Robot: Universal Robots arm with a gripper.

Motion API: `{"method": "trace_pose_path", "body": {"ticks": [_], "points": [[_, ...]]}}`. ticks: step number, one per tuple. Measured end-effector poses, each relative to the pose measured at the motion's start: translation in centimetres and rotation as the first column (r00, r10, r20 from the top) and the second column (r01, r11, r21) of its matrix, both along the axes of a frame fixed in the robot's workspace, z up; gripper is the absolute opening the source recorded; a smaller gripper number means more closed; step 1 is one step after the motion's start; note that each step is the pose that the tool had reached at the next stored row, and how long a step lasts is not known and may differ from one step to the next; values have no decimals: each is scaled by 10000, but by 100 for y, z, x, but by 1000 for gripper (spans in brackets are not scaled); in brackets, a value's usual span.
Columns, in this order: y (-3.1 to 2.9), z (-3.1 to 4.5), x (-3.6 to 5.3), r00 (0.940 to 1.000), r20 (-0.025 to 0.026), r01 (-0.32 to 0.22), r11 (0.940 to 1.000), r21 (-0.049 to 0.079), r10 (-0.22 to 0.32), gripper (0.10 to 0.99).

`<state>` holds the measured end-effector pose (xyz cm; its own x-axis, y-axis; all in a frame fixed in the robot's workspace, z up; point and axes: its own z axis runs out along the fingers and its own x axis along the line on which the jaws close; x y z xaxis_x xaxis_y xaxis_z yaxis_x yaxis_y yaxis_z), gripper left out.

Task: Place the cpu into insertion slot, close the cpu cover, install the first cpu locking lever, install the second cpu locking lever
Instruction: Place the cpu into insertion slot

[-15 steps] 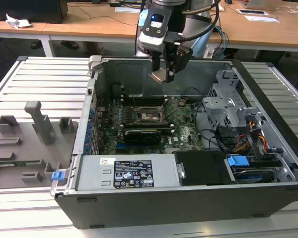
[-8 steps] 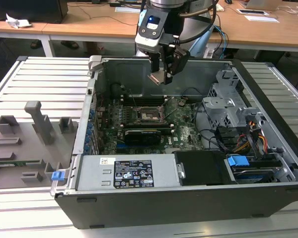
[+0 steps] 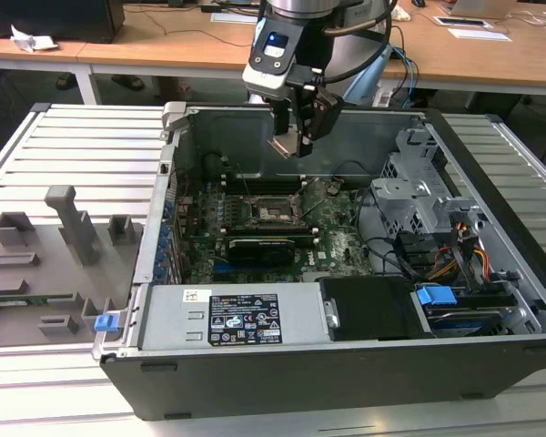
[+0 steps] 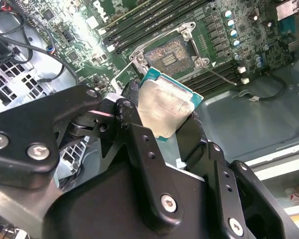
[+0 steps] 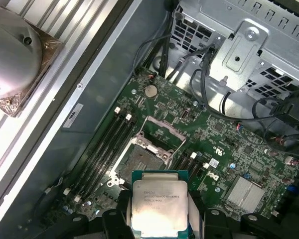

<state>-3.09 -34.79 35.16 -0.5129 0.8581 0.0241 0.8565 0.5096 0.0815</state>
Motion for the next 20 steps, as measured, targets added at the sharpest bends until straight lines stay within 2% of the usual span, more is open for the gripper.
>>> {"method": "trace_pose_path", "body": {"ticks": [7, 12, 20], "points": [[0, -21, 0, 9989, -1, 463, 9989, -1, -463, 541], [0, -33, 0, 9953, -30, 964, 9953, -3, -964, 541], [0, -48, 0, 9907, -54, 1358, 9907, -6, -1358, 541]]}}
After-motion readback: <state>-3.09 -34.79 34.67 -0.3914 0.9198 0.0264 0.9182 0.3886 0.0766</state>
